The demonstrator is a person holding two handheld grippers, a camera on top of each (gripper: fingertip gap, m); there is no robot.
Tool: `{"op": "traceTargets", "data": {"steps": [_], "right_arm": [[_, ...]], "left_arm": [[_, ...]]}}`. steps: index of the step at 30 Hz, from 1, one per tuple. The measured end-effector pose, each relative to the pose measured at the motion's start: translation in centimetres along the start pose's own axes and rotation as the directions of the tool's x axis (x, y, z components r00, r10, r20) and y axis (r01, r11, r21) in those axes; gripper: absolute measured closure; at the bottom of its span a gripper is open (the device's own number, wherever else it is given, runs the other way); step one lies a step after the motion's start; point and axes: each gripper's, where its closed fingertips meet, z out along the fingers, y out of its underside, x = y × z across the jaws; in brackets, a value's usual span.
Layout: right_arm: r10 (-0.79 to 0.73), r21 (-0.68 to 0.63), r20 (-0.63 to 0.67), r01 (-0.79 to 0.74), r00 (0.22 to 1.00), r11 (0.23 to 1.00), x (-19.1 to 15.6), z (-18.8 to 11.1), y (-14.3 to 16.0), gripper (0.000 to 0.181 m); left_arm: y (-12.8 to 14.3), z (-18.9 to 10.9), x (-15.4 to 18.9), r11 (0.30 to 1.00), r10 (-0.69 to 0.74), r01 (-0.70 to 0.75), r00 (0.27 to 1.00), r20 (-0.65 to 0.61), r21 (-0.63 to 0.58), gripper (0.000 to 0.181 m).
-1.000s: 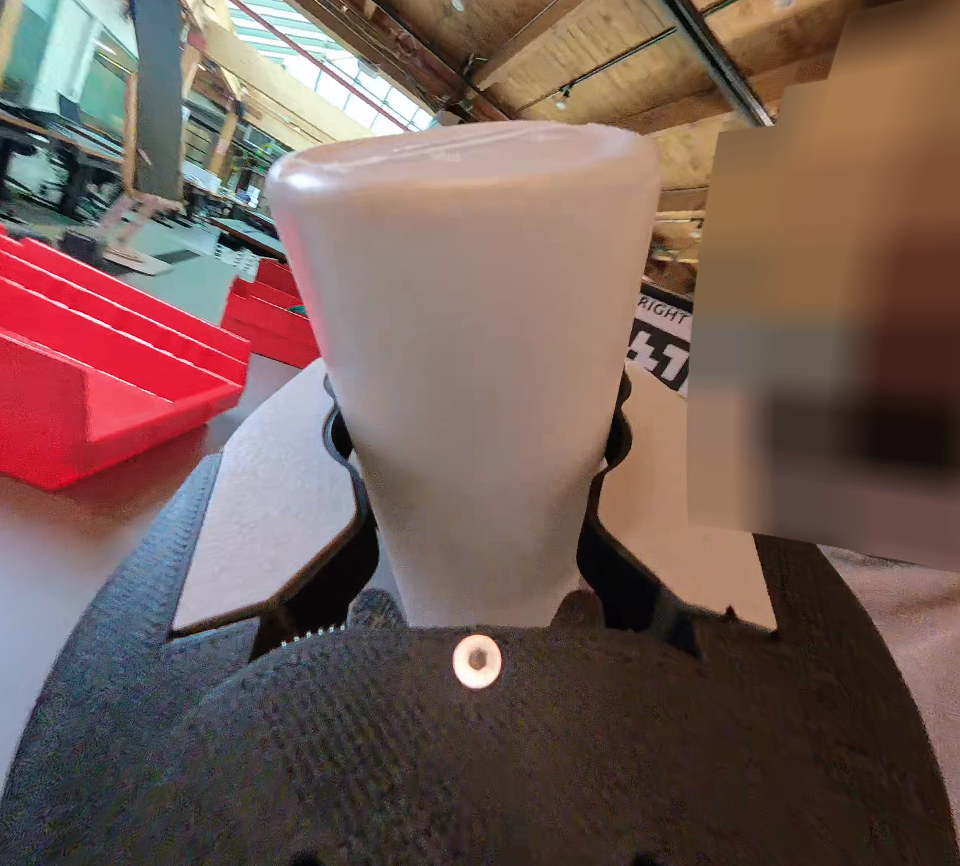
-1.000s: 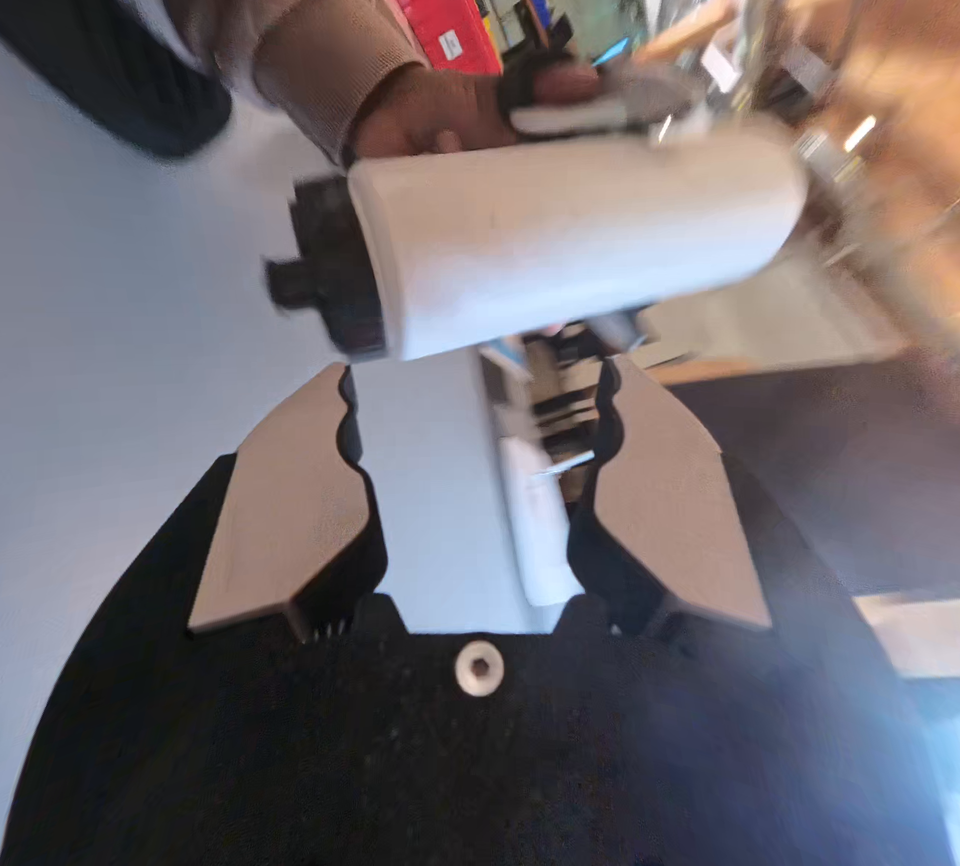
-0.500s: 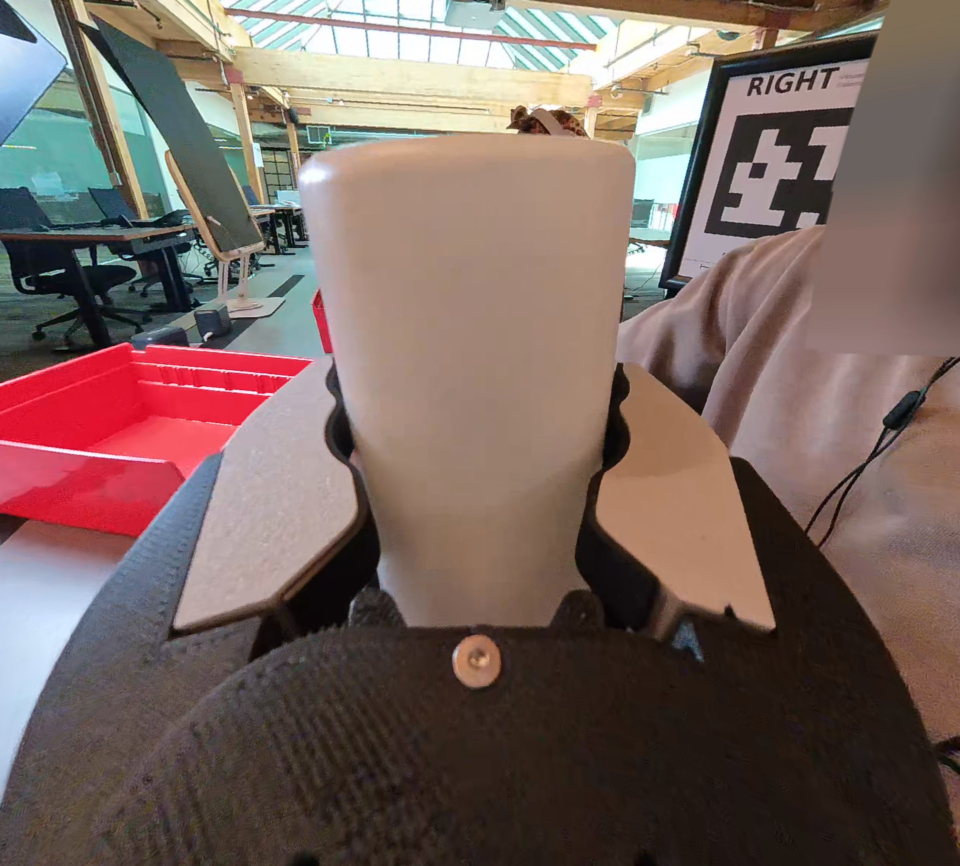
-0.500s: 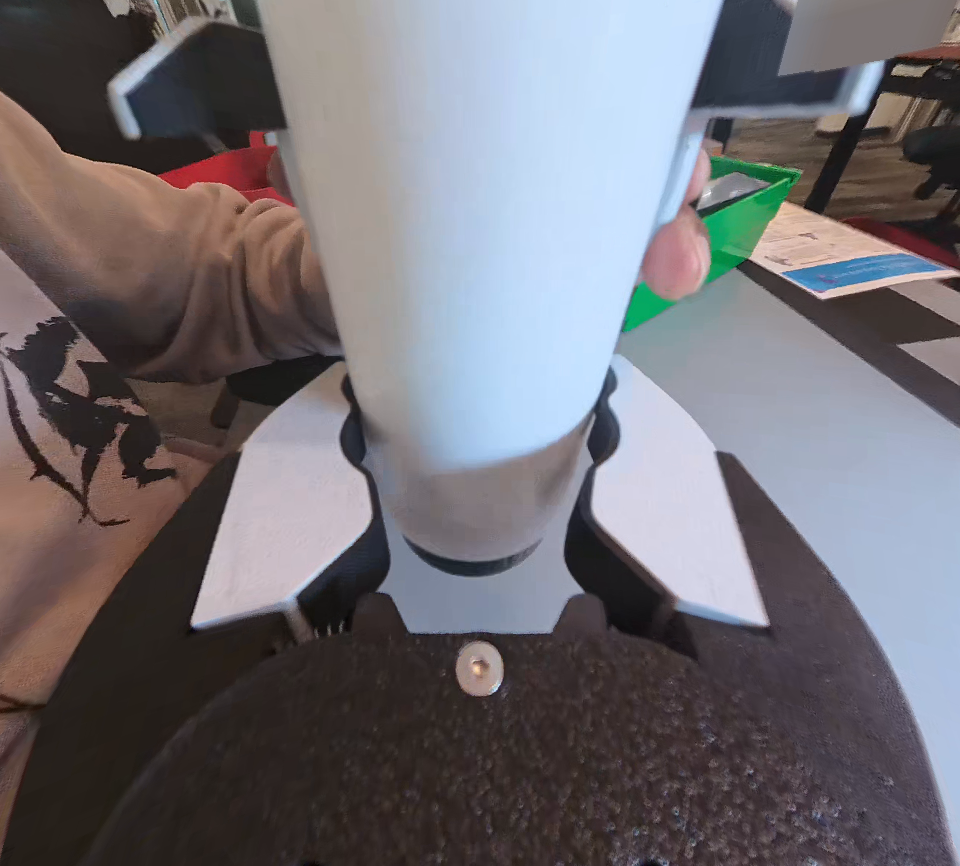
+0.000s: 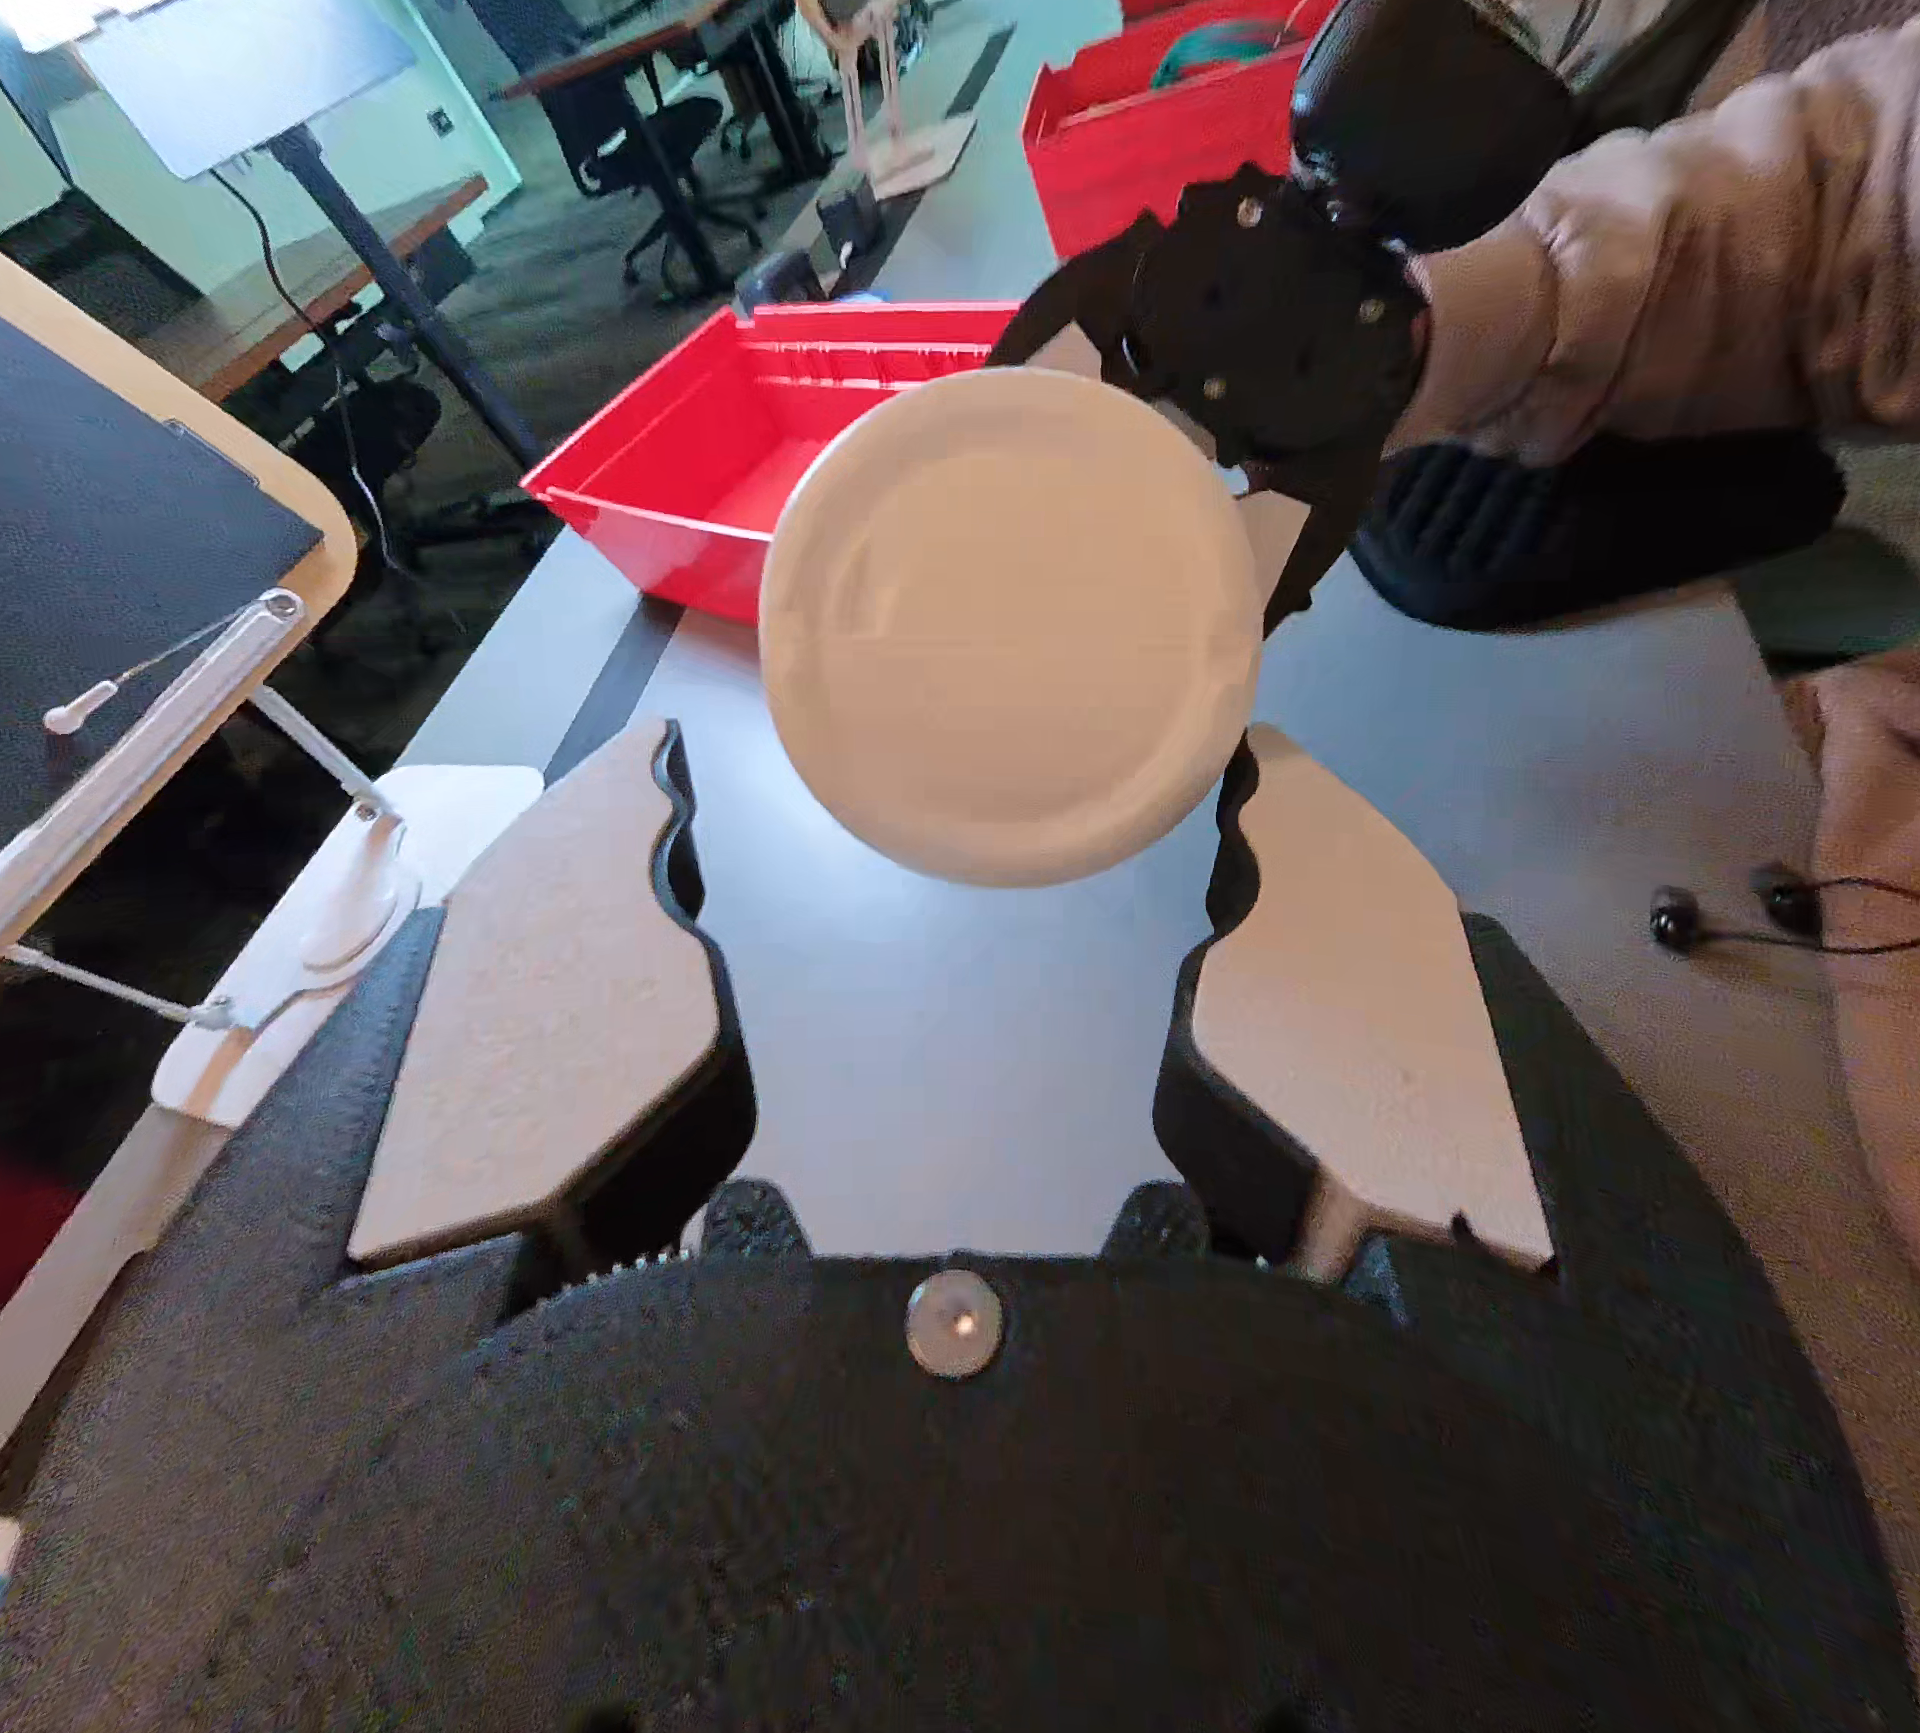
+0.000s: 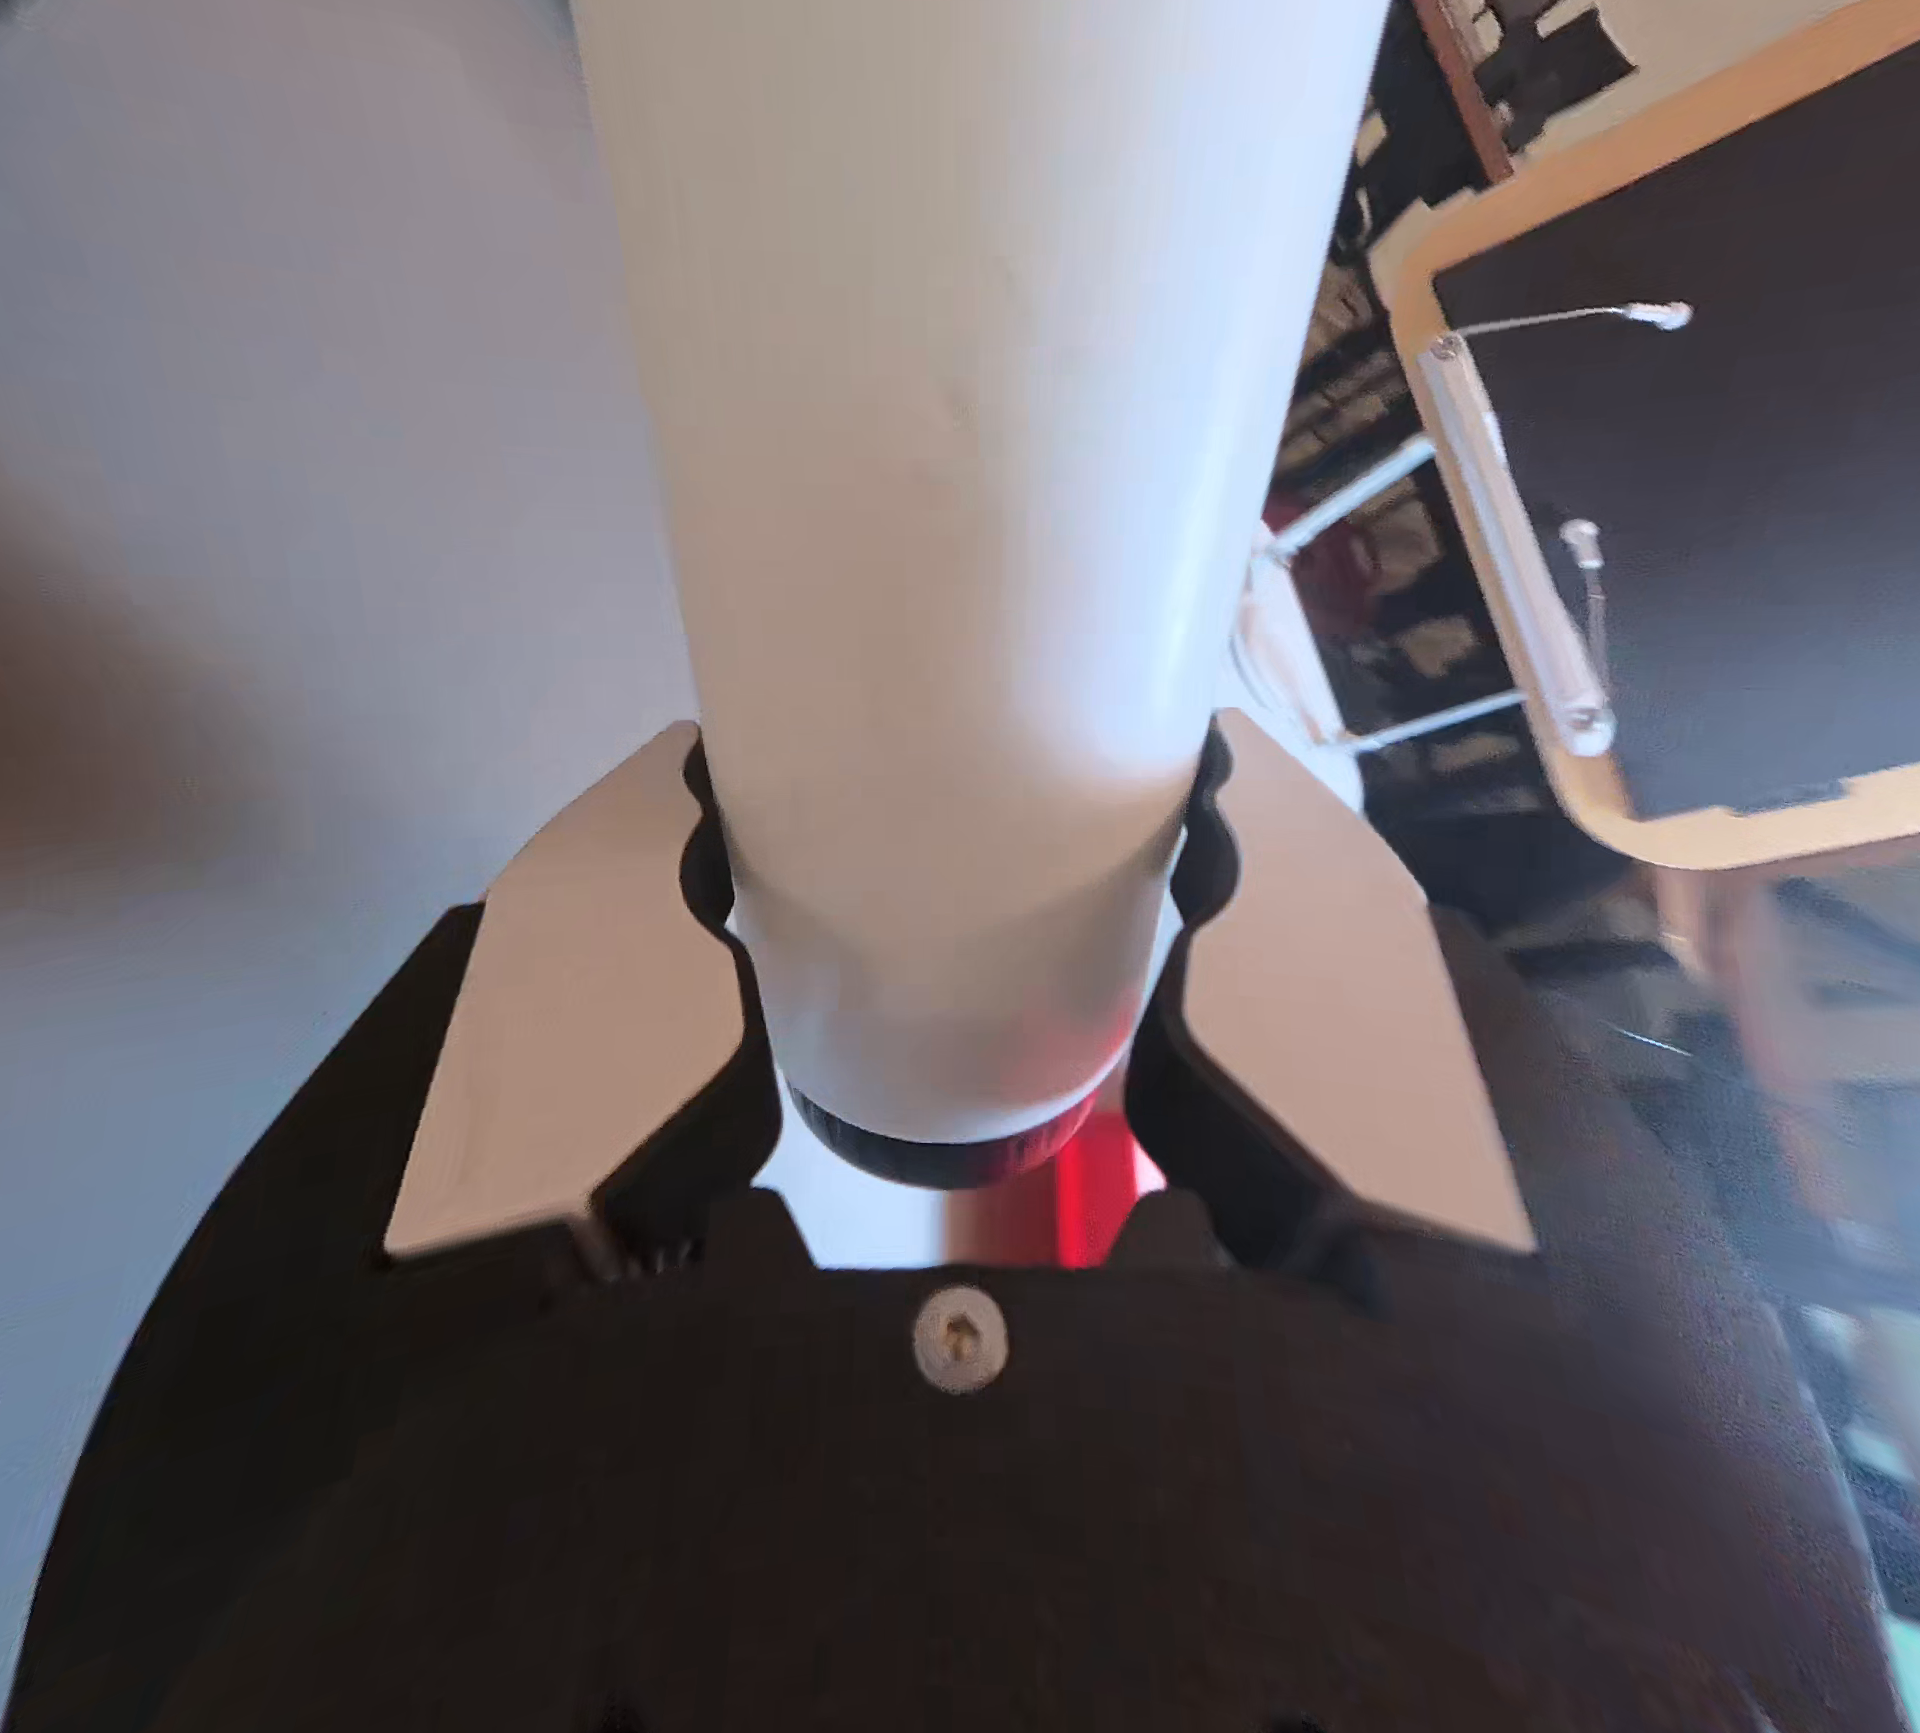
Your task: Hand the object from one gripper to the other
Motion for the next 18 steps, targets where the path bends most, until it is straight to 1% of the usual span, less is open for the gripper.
{"op": "traceTargets", "data": {"steps": [2,4,5,6,7,8,10,12,13,14,16,18], "right_arm": [[-0.143,-0.123,-0.049,0.136,0.988,0.983,0.8,0.1,0.8,0.096],[-0.231,-0.172,-0.045,0.220,0.972,0.960,0.6,0.2,0.7,0.096],[-0.255,-0.170,-0.031,0.246,0.966,0.954,0.2,0.3,0.4,0.096],[-0.280,-0.203,-0.031,0.269,0.959,0.941,0.1,0.4,0.8,0.096],[-0.291,-0.203,-0.038,0.278,0.956,0.939,0.2,0.3,0.9,0.096],[-0.293,-0.187,-0.042,0.280,0.955,0.941,0.1,0.2,0.8,0.096],[-0.300,-0.165,-0.064,0.286,0.952,0.944,0.3,-0.3,0.4,0.096],[-0.323,-0.119,-0.134,0.309,0.937,0.944,1.2,-1.3,-0.7,0.096],[-0.297,-0.069,-0.156,0.290,0.942,0.955,1.6,-2.1,-1.6,0.094],[-0.244,-0.015,-0.160,0.245,0.956,0.969,2.0,-2.9,-2.3,0.093],[-0.124,0.094,-0.183,0.143,0.975,0.985,3.5,-5.2,-3.3,0.085],[0.036,0.244,-0.126,-0.005,0.991,0.970,4.5,-7.4,-3.7,0.083]], "left_arm": [[1.1,0.8,0.7,0.994,0.043,-0.043,0.999,-0.003,-0.102,0.079],[2.5,1.8,0.7,0.978,0.103,-0.096,0.994,0.030,-0.186,0.073],[3.5,2.2,0.6,0.964,0.144,-0.133,0.989,0.032,-0.229,0.077],[4.2,2.5,0.7,0.954,0.162,-0.152,0.987,0.019,-0.257,0.077],[4.7,2.6,0.7,0.950,0.174,-0.162,0.985,0.020,-0.267,0.077],[4.9,2.6,0.7,0.951,0.182,-0.171,0.983,0.021,-0.258,0.077],[4.4,2.6,0.9,0.964,0.184,-0.175,0.983,0.026,-0.198,0.078],[3.3,2.1,0.8,0.975,0.188,-0.181,0.981,0.046,-0.126,0.078],[2.5,1.6,0.8,0.983,0.172,-0.169,0.984,0.045,-0.075,0.078],[1.7,1.1,0.8,0.987,0.159,-0.158,0.986,0.041,-0.027,0.078],[0.5,-0.3,0.5,0.990,0.136,-0.137,0.990,0.045,0.043,0.078],[-0.7,-1.8,0.4,0.988,0.093,-0.096,0.995,0.030,0.120,0.079]]}}
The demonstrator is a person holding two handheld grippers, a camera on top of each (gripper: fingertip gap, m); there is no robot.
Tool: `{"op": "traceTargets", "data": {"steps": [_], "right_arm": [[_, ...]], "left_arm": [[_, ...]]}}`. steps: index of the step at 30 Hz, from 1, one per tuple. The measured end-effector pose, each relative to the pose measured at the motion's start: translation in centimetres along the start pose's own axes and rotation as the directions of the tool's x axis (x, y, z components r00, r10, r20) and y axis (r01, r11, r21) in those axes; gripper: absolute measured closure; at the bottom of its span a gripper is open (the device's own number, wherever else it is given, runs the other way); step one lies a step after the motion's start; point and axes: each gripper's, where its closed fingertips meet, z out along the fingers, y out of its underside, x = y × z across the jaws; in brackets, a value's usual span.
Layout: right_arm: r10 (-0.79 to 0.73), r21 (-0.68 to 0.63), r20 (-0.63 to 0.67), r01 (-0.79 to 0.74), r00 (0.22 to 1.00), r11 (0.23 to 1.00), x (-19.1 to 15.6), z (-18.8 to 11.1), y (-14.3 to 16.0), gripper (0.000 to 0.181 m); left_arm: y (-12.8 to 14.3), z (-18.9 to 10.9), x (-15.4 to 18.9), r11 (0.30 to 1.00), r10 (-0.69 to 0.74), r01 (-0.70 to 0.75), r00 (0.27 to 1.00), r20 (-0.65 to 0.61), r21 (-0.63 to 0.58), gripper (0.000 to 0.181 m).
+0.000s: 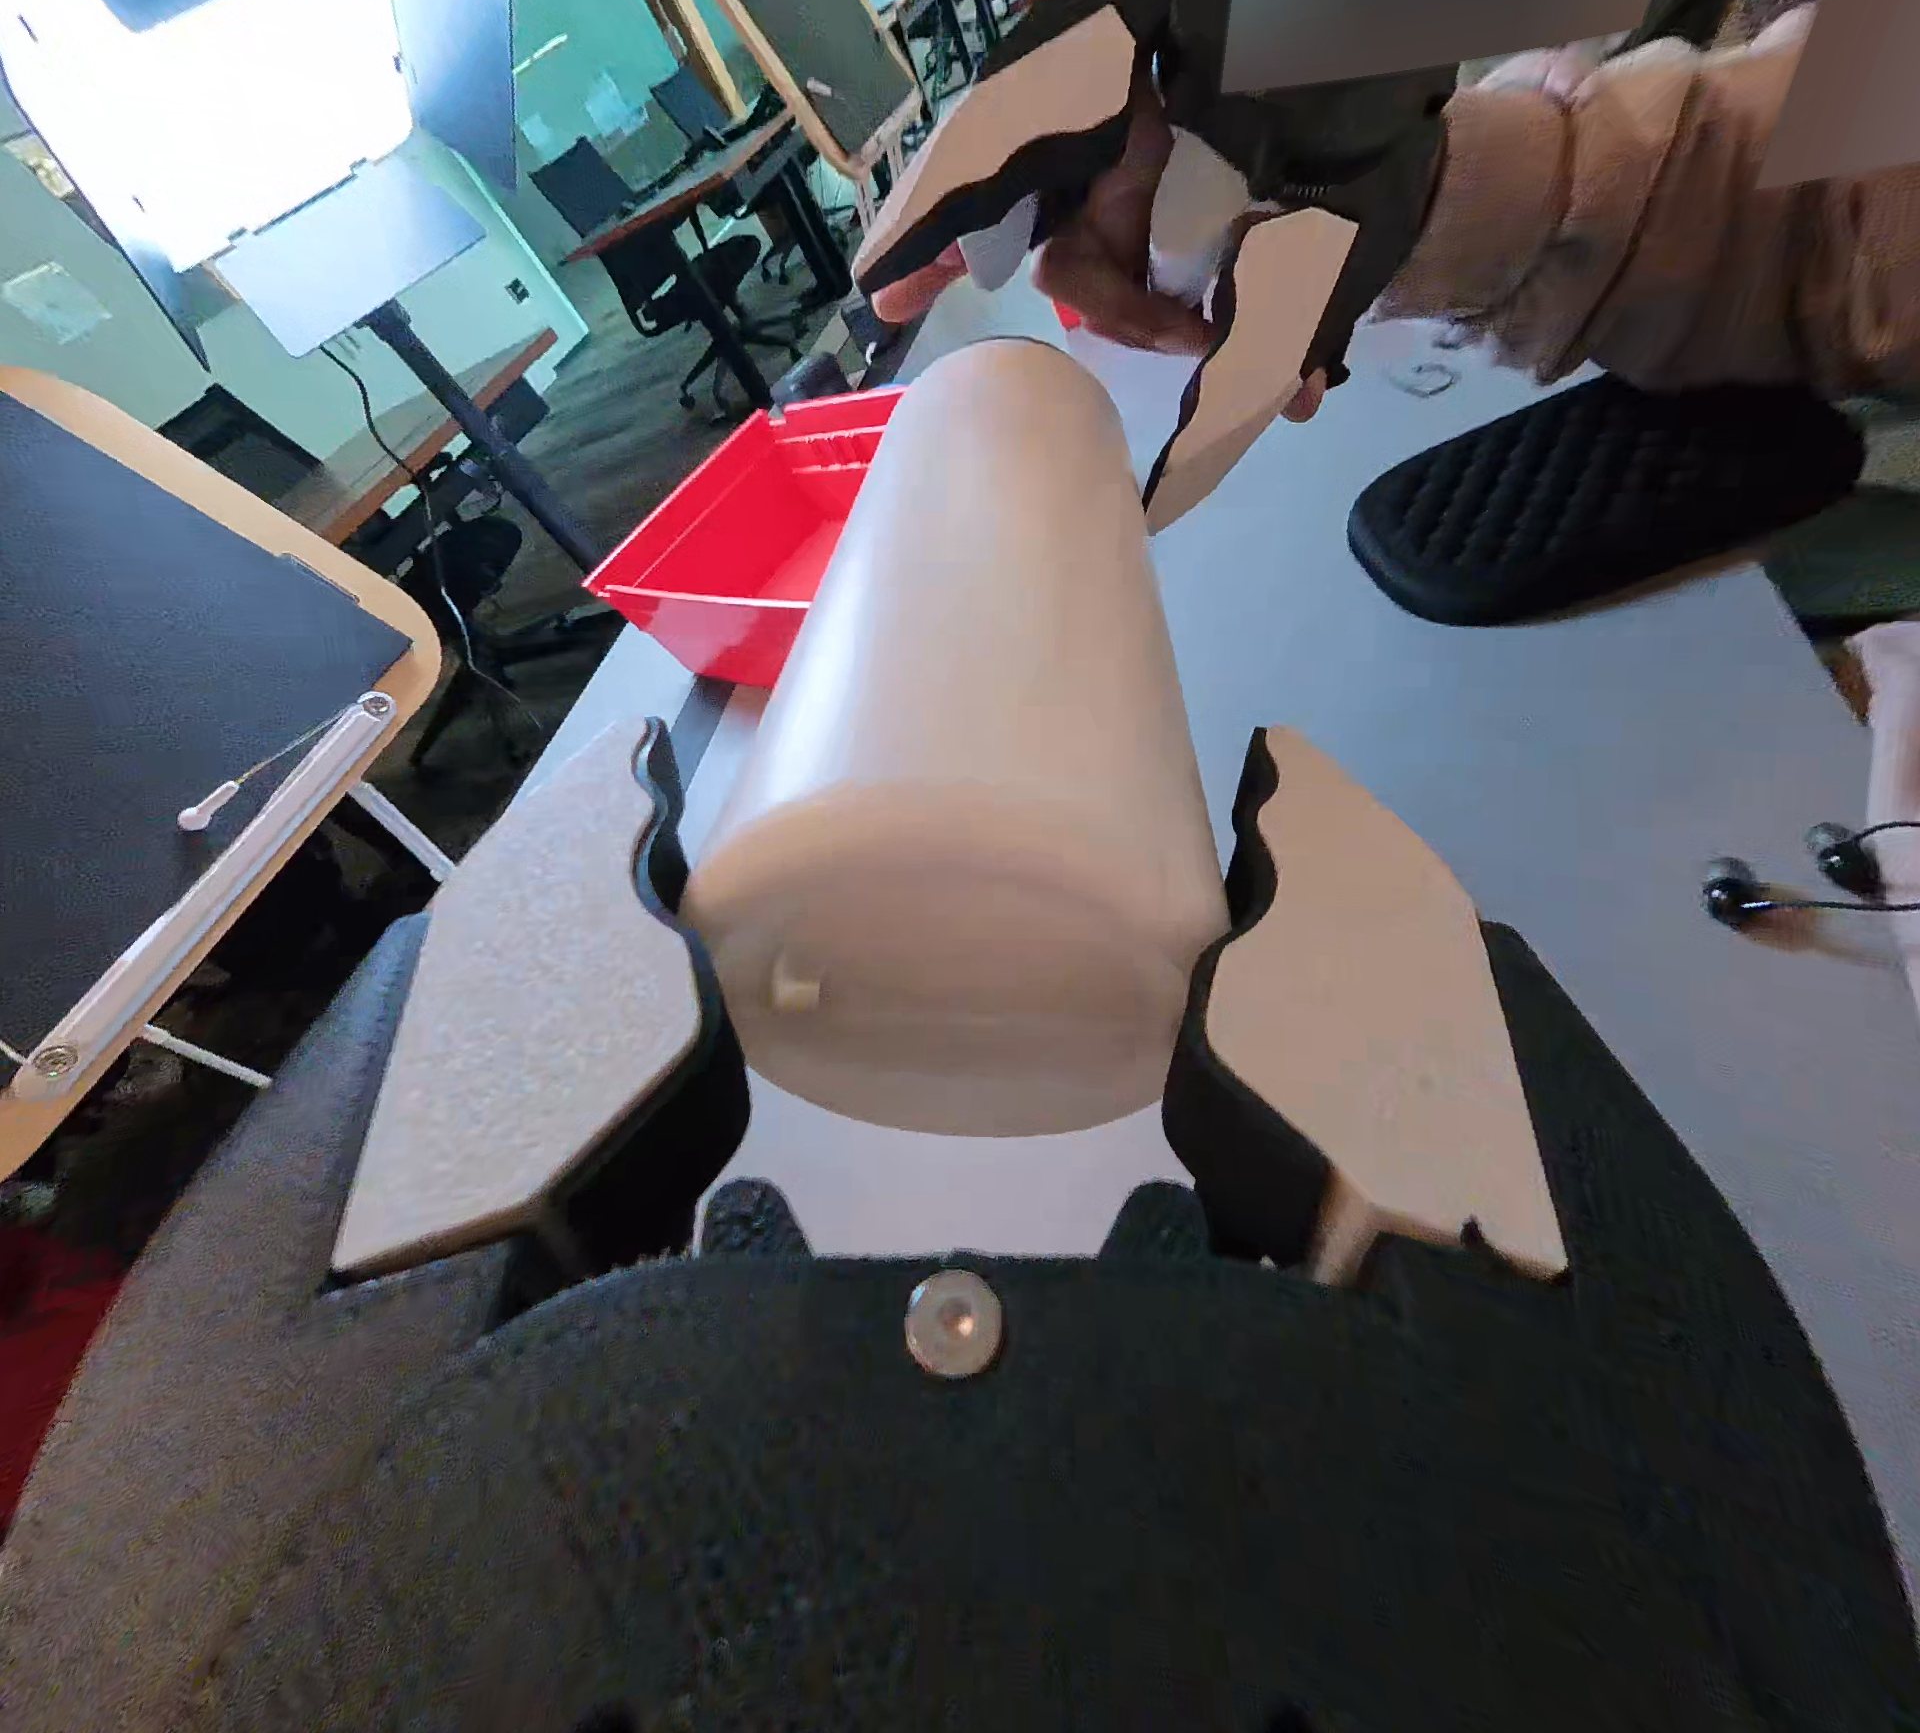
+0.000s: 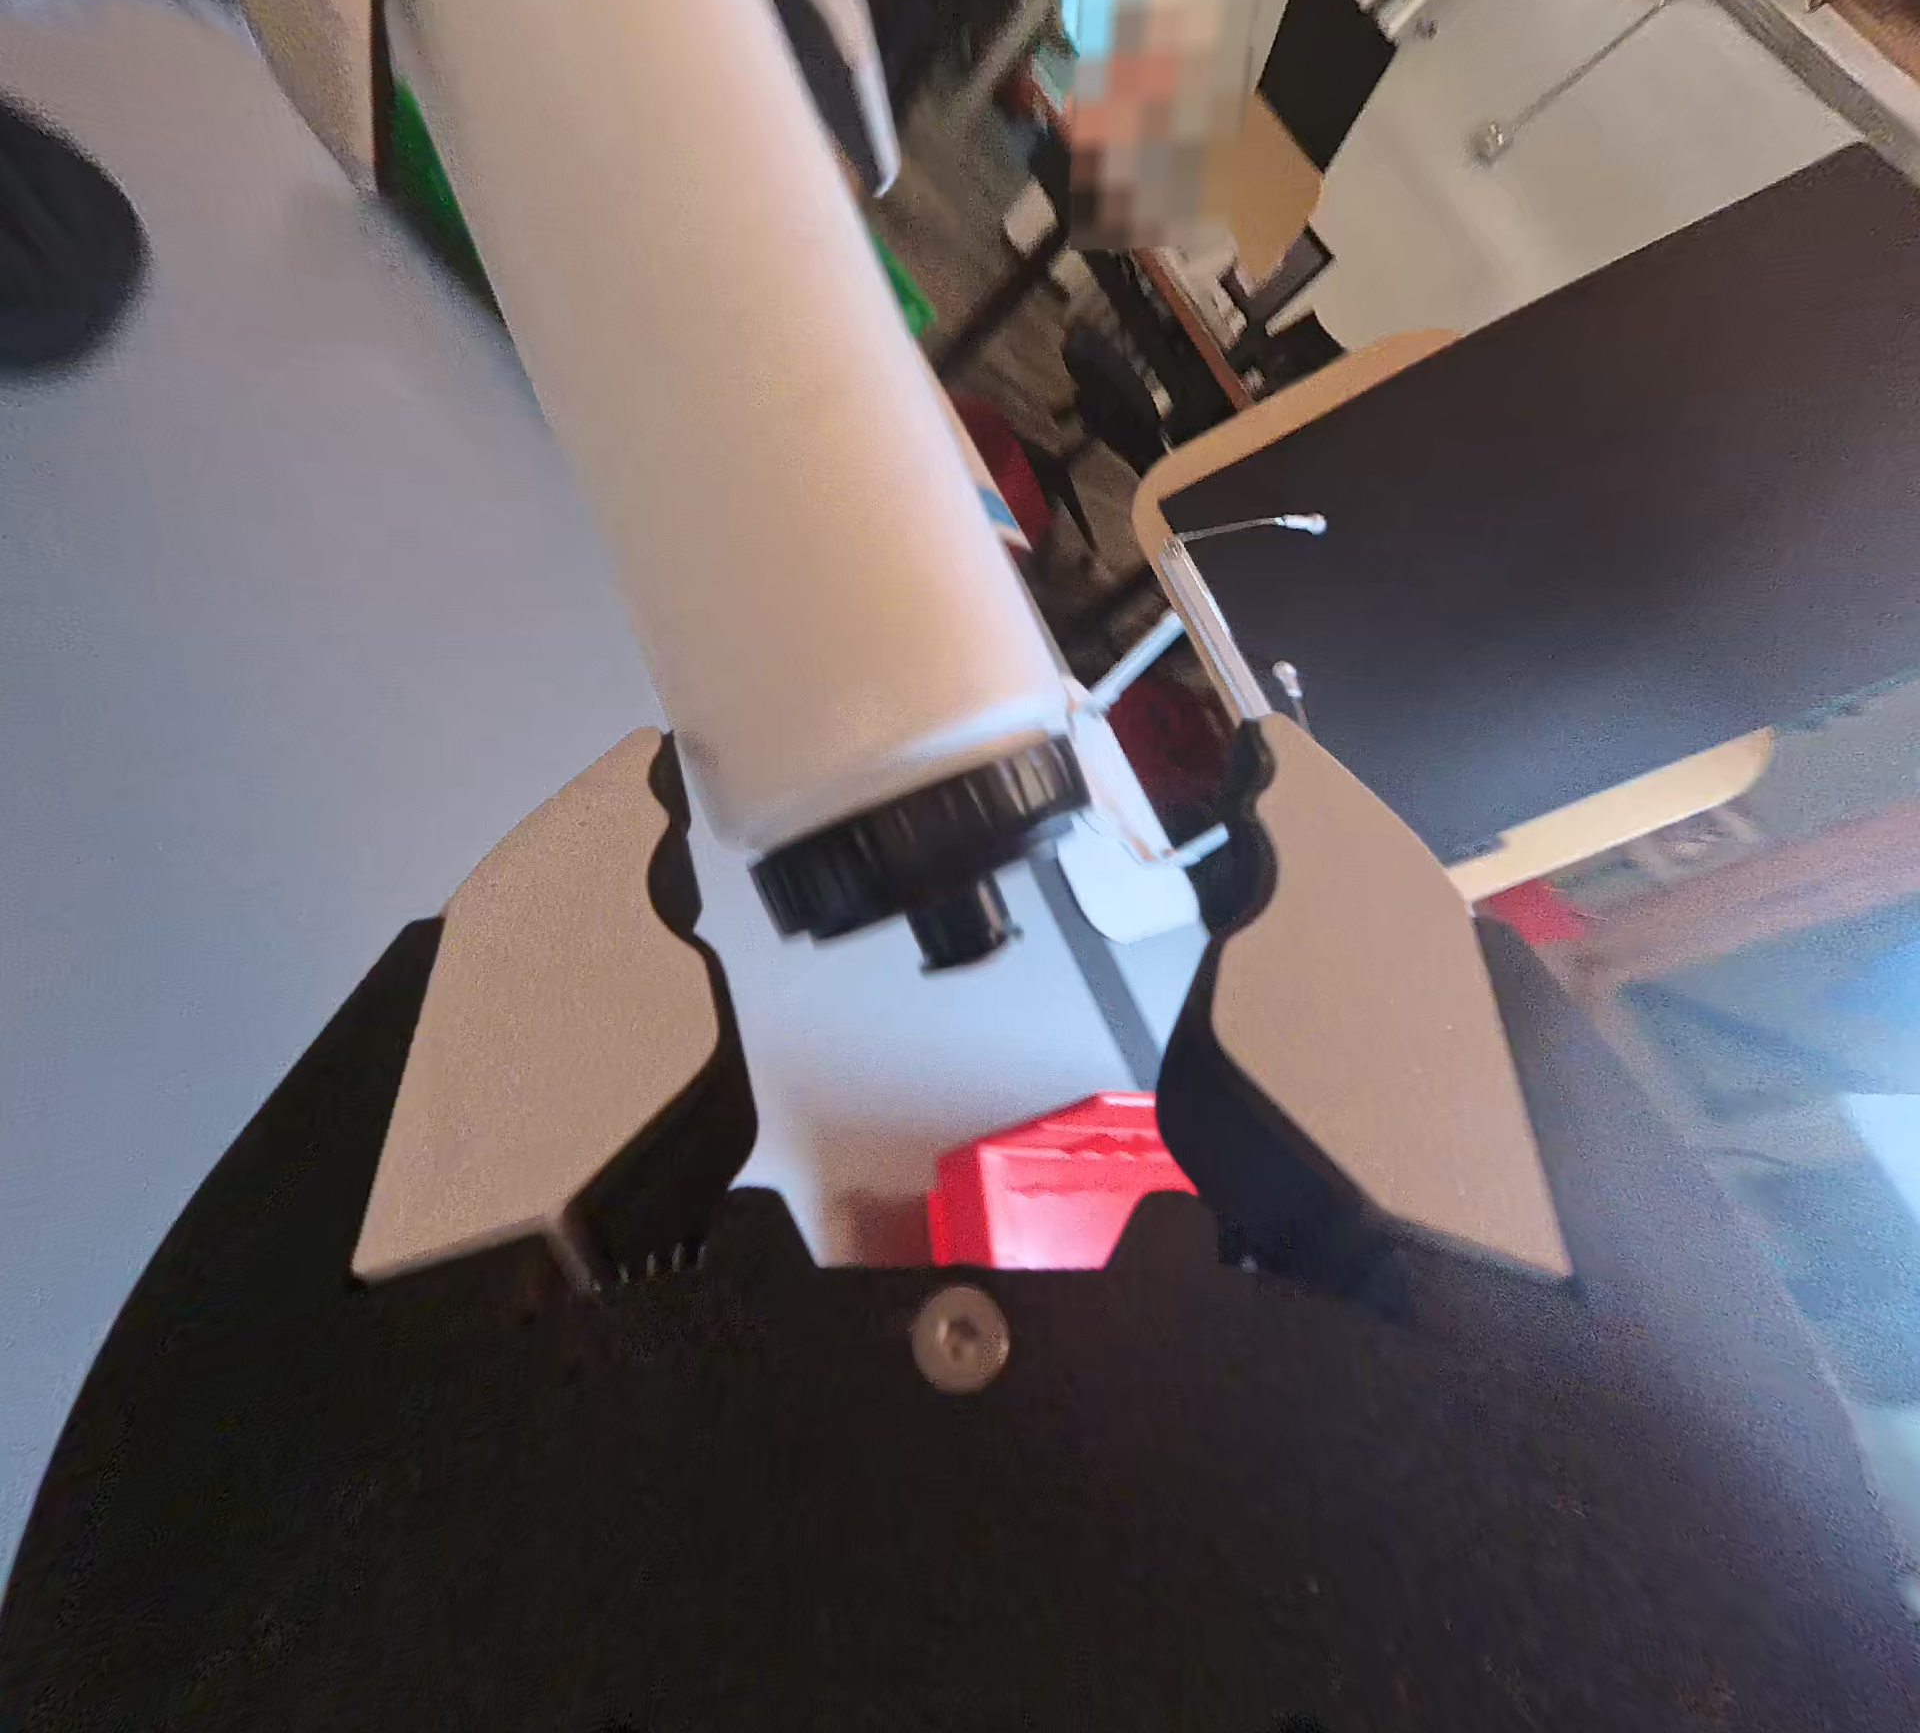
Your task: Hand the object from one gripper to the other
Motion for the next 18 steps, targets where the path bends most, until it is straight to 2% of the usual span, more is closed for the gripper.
{"op": "traceTargets", "data": {"steps": [2,3,5,8,9,12,15,18], "right_arm": [[0.203,0.135,0.095,-0.215,0.975,0.967,0.6,-1.5,-0.1,0.084],[0.307,0.176,0.165,-0.335,0.937,0.926,0.7,-1.9,0.3,0.084],[0.463,0.180,0.331,-0.537,0.822,0.824,-0.2,-1.9,1.6,0.083],[0.568,0.143,0.539,-0.731,0.623,0.667,-3.1,-0.8,1.5,0.082],[0.572,0.087,0.570,-0.735,0.590,0.672,-4.8,0.2,1.8,0.080],[0.529,0.000,0.590,-0.655,0.610,0.756,-8.5,2.6,2.2,0.079],[0.516,0.001,0.576,-0.632,0.634,0.775,-8.7,3.5,2.3,0.078],[0.556,-0.026,0.580,-0.668,0.596,0.743,-8.6,3.7,3.4,0.078]], "left_arm": [[-1.3,-1.4,-0.2,0.995,-0.049,0.050,0.999,-0.017,0.088,0.079],[-1.8,-1.9,-0.3,0.988,-0.076,0.081,0.996,-0.039,0.128,0.079],[-2.9,-2.7,-0.2,0.965,-0.127,0.144,0.988,-0.090,0.217,0.080],[-3.2,-2.7,0.1,0.937,-0.170,0.207,0.974,-0.148,0.281,0.086],[-2.9,-2.5,0.1,0.928,-0.189,0.231,0.968,-0.167,0.293,0.087],[-2.1,-1.8,-0.1,0.913,-0.239,0.292,0.949,-0.208,0.284,0.087],[-2.6,-2.3,-0.2,0.907,-0.233,0.290,0.949,-0.210,0.304,0.087],[-3.5,-3.3,-0.2,0.898,-0.220,0.283,0.952,-0.213,0.336,0.088]]}}
